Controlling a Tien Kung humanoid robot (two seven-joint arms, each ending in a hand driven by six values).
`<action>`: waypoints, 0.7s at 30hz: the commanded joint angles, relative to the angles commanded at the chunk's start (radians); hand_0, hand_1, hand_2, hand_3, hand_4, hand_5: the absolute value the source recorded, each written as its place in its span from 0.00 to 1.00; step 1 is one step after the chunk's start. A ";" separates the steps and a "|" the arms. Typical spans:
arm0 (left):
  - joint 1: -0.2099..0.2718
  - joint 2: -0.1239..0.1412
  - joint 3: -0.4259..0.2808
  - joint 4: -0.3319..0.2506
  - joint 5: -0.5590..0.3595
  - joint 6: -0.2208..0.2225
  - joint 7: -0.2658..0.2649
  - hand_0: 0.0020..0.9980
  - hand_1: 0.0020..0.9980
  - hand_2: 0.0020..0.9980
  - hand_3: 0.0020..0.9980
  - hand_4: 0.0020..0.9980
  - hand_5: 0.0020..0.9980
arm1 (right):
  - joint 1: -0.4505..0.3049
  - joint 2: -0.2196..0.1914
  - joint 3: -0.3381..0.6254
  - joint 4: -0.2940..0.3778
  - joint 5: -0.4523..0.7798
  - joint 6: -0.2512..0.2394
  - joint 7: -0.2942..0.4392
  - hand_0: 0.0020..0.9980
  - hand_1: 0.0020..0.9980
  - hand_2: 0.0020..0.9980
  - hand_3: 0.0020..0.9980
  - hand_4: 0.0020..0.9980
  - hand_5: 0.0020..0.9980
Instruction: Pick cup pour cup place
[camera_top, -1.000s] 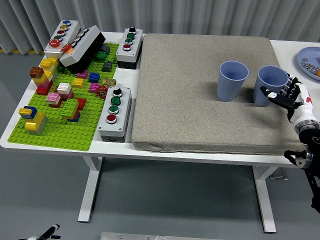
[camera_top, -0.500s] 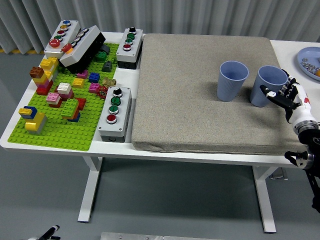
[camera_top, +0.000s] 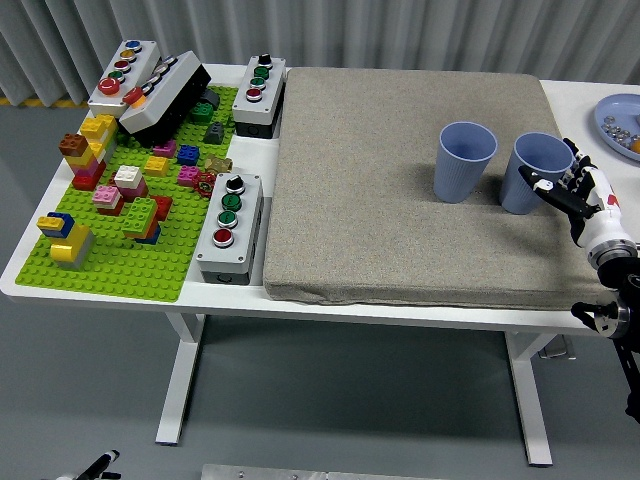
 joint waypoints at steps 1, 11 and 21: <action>0.000 0.000 -0.002 0.000 0.001 0.000 0.000 0.85 0.83 0.86 0.78 0.64 0.99 | 0.000 -0.002 0.003 0.002 -0.003 0.001 -0.004 0.96 0.92 0.99 1.00 0.89 0.37; 0.002 0.004 -0.022 0.000 0.014 0.000 0.002 0.85 0.83 0.86 0.78 0.64 0.99 | -0.023 -0.036 0.007 0.049 -0.030 -0.001 -0.026 0.97 0.92 0.99 0.99 0.89 0.37; 0.005 0.012 -0.031 0.000 0.018 0.000 0.003 0.85 0.83 0.86 0.78 0.64 0.98 | -0.048 -0.043 -0.011 0.077 -0.025 -0.001 -0.036 0.97 0.93 1.00 0.99 0.89 0.37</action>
